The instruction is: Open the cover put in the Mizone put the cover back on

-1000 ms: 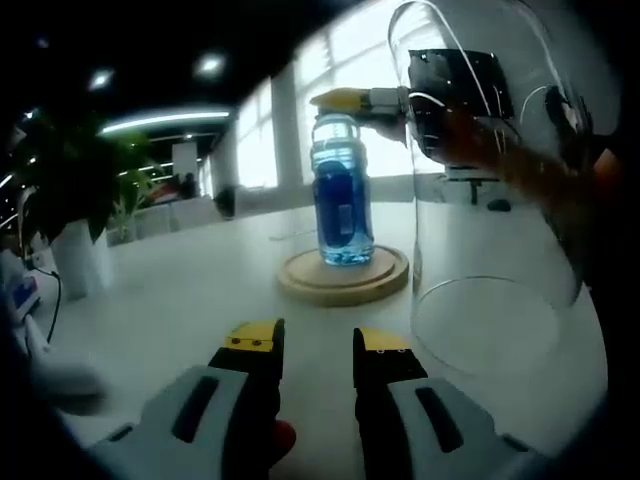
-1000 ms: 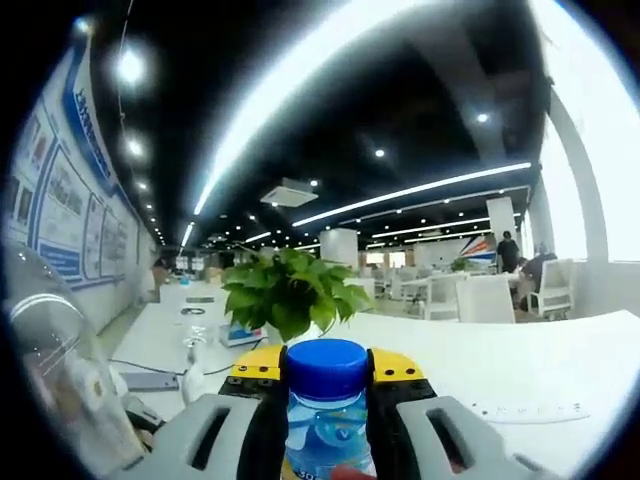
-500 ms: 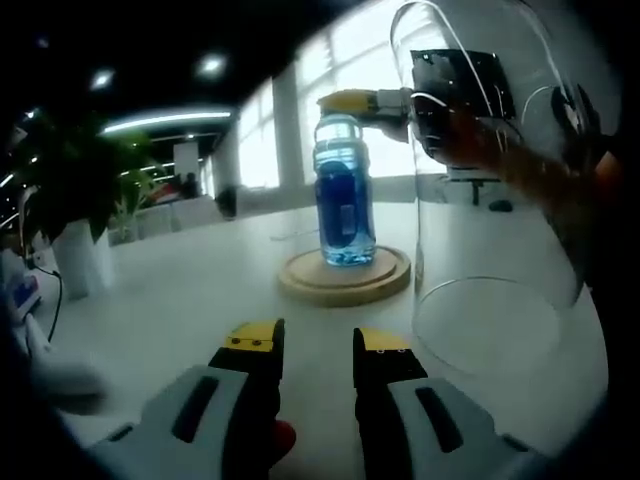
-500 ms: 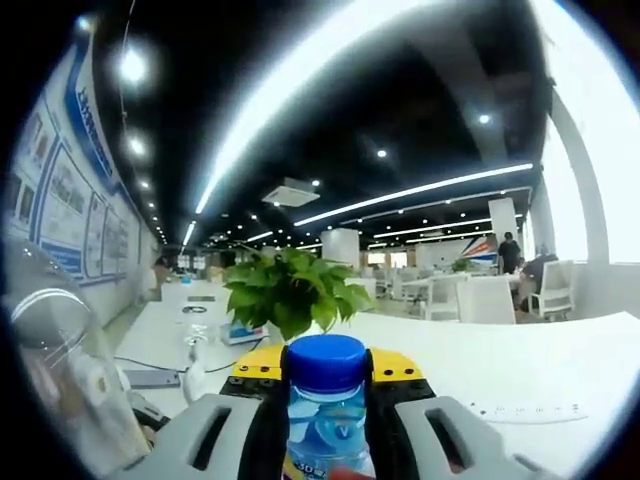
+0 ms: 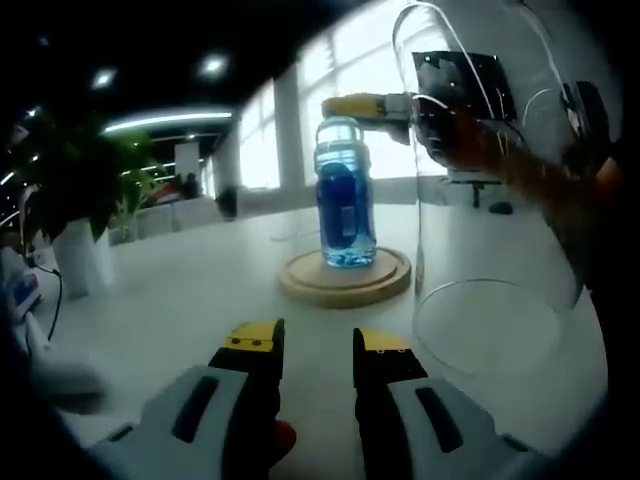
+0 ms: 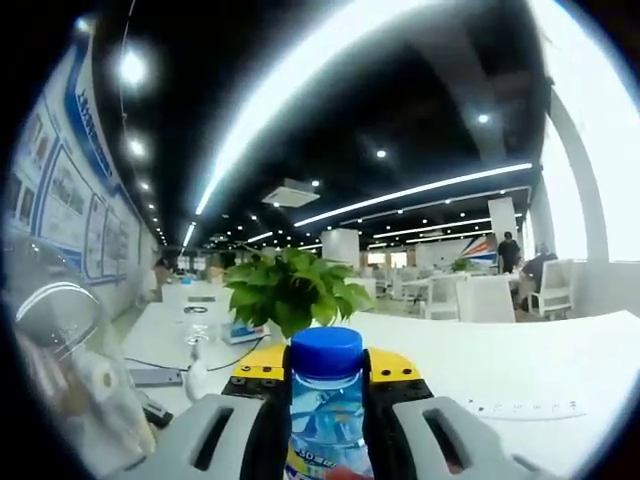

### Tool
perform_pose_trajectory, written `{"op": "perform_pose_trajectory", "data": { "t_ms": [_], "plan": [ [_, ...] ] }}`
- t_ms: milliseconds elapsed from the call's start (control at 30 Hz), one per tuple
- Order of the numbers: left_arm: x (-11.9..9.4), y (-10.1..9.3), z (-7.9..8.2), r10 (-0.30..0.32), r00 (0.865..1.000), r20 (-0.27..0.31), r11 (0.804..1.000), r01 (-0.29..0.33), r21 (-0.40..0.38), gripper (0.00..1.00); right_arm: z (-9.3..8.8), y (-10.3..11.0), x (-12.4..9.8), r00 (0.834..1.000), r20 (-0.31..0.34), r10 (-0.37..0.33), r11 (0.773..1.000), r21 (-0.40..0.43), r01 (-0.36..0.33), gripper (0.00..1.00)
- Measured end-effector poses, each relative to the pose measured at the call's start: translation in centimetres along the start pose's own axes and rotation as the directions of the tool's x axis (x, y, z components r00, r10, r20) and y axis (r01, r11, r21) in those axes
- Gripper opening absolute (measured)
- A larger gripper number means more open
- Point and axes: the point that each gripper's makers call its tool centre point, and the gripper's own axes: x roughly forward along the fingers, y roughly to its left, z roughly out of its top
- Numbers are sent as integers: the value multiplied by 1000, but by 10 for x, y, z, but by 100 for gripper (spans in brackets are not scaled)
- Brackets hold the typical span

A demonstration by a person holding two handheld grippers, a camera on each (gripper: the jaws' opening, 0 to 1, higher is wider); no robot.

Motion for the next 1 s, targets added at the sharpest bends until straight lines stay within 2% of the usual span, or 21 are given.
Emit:
{"op": "perform_pose_trajectory", "data": {
  "t_ms": [167, 367, 667, 1000],
  "plan": [
    [0, 0, 0, 0, 1000, 1, 1000, 0, -1, 21, -1, -1, -3, 1000, -2, -3, 1000, -10, 3, 20],
    [0, 0, 1, 2, 1000, 3, 1000, -2, -4, 21, 0, -2, -10, 1000, -19, -22, 997, -70, 20, 19],
    [-1, 1, 1, 1, 1000, 8, 1000, -1, -16, 21, 0, 1, -24, 999, -29, -17, 997, -72, 14, 15],
    [-1, 1, 3, 3, 1000, 17, 1000, -2, -28, 21, 1, 3, -39, 999, -26, -22, 990, -137, 18, 15]
  ]
}}
